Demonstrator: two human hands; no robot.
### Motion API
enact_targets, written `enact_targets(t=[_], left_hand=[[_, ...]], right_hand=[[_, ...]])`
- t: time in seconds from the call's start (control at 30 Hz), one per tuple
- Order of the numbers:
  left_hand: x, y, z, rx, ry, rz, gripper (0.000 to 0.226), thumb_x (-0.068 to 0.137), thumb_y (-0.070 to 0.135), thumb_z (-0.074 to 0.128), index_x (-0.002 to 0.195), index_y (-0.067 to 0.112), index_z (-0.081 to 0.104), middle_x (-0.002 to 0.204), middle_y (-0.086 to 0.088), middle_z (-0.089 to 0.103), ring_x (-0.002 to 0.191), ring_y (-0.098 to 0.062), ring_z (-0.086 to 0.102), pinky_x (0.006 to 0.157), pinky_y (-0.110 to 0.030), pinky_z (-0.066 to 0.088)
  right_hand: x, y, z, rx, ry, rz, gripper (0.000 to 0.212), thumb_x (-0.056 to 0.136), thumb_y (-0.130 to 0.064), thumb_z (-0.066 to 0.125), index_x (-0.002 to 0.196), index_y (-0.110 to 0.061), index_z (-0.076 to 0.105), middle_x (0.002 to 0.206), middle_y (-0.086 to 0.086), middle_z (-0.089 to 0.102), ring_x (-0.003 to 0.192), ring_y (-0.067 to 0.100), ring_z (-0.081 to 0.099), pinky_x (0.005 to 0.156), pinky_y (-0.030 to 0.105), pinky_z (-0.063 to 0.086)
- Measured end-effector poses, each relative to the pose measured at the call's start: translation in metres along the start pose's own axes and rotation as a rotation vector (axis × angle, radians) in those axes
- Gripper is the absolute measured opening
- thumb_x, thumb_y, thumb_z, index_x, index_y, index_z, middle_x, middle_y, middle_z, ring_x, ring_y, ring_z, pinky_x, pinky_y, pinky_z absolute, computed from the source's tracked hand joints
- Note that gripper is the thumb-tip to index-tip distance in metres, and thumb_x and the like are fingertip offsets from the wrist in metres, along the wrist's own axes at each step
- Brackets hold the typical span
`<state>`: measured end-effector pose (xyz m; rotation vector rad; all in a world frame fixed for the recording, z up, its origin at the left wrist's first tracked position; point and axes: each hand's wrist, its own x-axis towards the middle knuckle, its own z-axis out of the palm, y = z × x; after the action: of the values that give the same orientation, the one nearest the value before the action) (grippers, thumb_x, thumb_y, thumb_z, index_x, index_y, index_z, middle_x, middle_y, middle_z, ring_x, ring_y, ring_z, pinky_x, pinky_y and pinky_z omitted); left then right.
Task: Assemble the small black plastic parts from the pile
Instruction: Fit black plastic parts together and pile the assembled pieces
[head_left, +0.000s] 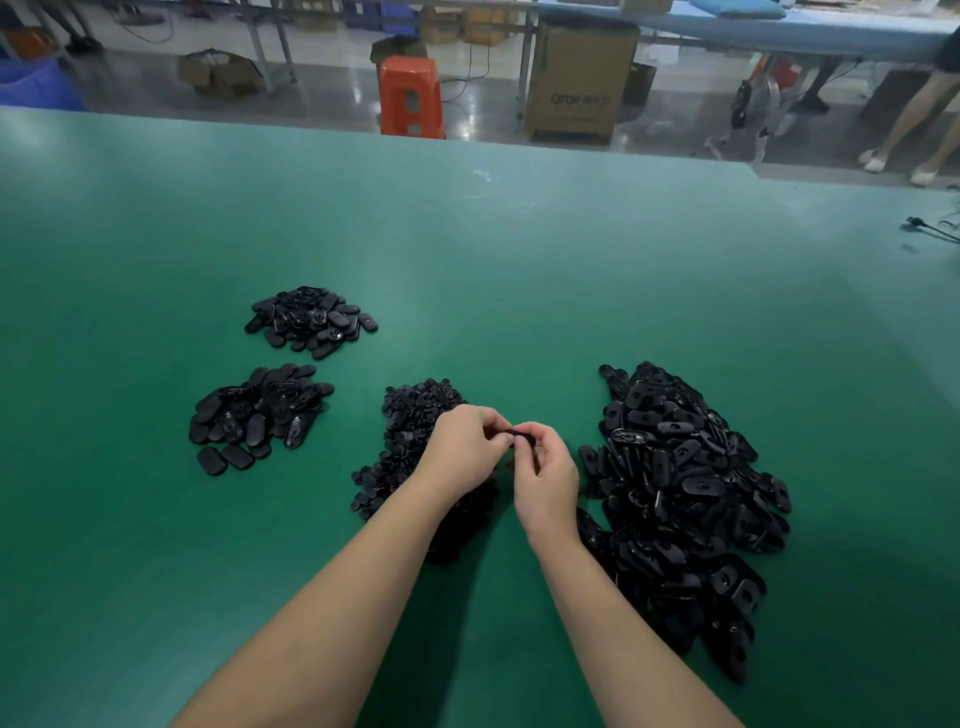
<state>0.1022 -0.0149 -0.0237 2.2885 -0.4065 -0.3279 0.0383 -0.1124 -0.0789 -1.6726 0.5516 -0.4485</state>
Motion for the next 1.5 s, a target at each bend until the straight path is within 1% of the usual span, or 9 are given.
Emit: enact_targets(t=[0.13, 0.27, 0.4, 0.53, 0.7, 1.0, 1.23, 1.37, 1.5], left_hand=[[0.000, -0.002, -0.002, 0.108, 0.002, 0.069, 0.010, 0.088, 0.019, 0.068, 0.093, 0.021, 0.075, 0.080, 0.008, 0.069, 0.066, -0.006, 0.058, 0.062, -0.017, 0.045], [0.001, -0.011, -0.012, 0.206, 0.134, 0.067, 0.011, 0.087, 0.023, 0.065, 0.094, 0.023, 0.072, 0.093, 0.003, 0.065, 0.083, -0.017, 0.061, 0.076, -0.031, 0.051], [0.000, -0.045, -0.044, 0.027, 0.353, -0.102, 0.004, 0.089, 0.023, 0.068, 0.090, 0.024, 0.071, 0.084, 0.007, 0.066, 0.076, -0.011, 0.062, 0.066, -0.026, 0.045], [-0.009, -0.095, -0.085, -0.107, 0.578, -0.337, 0.002, 0.092, 0.022, 0.067, 0.092, 0.020, 0.067, 0.085, 0.006, 0.068, 0.070, -0.003, 0.058, 0.056, -0.017, 0.037], [-0.021, -0.142, -0.128, -0.122, 0.760, -0.508, 0.012, 0.089, 0.022, 0.067, 0.095, 0.013, 0.071, 0.089, -0.003, 0.070, 0.085, -0.024, 0.064, 0.075, -0.031, 0.046], [-0.018, -0.159, -0.144, -0.101, 0.808, -0.494, 0.024, 0.093, 0.009, 0.058, 0.112, 0.005, 0.072, 0.101, -0.011, 0.073, 0.088, -0.024, 0.061, 0.085, -0.032, 0.048], [-0.028, -0.141, -0.100, -0.070, 0.750, -0.240, 0.020, 0.097, 0.016, 0.055, 0.108, 0.018, 0.071, 0.076, 0.008, 0.066, 0.053, -0.010, 0.053, 0.051, -0.023, 0.039], [-0.035, -0.139, -0.069, 0.062, 0.642, -0.176, 0.020, 0.098, 0.020, 0.056, 0.109, 0.018, 0.072, 0.086, 0.006, 0.070, 0.050, -0.010, 0.052, 0.049, -0.024, 0.035], [-0.037, -0.140, -0.063, 0.192, 0.587, -0.160, 0.017, 0.099, 0.027, 0.057, 0.100, 0.023, 0.073, 0.085, 0.012, 0.063, 0.053, -0.004, 0.052, 0.048, -0.022, 0.032]], right_hand=[[-0.001, -0.003, 0.001, -0.010, 0.043, -0.012, 0.026, 0.101, -0.009, 0.051, 0.095, -0.033, 0.061, 0.104, 0.007, 0.067, 0.096, 0.028, 0.066, 0.090, 0.050, 0.053], [-0.001, -0.003, 0.002, 0.021, 0.054, 0.008, 0.014, 0.103, -0.019, 0.050, 0.106, -0.028, 0.060, 0.103, 0.017, 0.065, 0.072, 0.013, 0.062, 0.080, 0.045, 0.054], [-0.003, 0.000, 0.000, -0.005, 0.025, 0.021, 0.013, 0.103, -0.024, 0.050, 0.106, -0.033, 0.059, 0.100, 0.009, 0.066, 0.070, 0.007, 0.059, 0.069, 0.032, 0.050], [-0.003, -0.002, 0.001, -0.047, 0.026, 0.013, 0.014, 0.101, -0.021, 0.052, 0.100, -0.032, 0.060, 0.098, 0.004, 0.067, 0.087, 0.019, 0.064, 0.075, 0.035, 0.054], [-0.004, -0.001, 0.001, -0.078, 0.021, 0.013, 0.015, 0.101, -0.019, 0.053, 0.099, -0.031, 0.061, 0.096, 0.001, 0.067, 0.087, 0.017, 0.065, 0.073, 0.032, 0.054], [-0.005, -0.002, 0.001, -0.107, 0.011, 0.009, 0.015, 0.101, -0.018, 0.053, 0.098, -0.030, 0.061, 0.095, 0.002, 0.067, 0.084, 0.017, 0.064, 0.069, 0.028, 0.051], [-0.005, -0.005, 0.003, -0.133, 0.001, 0.005, 0.014, 0.101, -0.018, 0.052, 0.098, -0.029, 0.062, 0.095, 0.001, 0.067, 0.084, 0.018, 0.064, 0.068, 0.031, 0.053], [-0.008, -0.009, 0.002, -0.161, -0.018, 0.004, 0.014, 0.101, -0.016, 0.052, 0.099, -0.025, 0.062, 0.096, 0.001, 0.066, 0.089, 0.021, 0.065, 0.077, 0.040, 0.057], [-0.006, -0.014, 0.001, -0.274, -0.102, -0.028, 0.014, 0.101, -0.018, 0.053, 0.095, -0.026, 0.063, 0.093, -0.004, 0.064, 0.082, 0.014, 0.061, 0.072, 0.031, 0.050]])
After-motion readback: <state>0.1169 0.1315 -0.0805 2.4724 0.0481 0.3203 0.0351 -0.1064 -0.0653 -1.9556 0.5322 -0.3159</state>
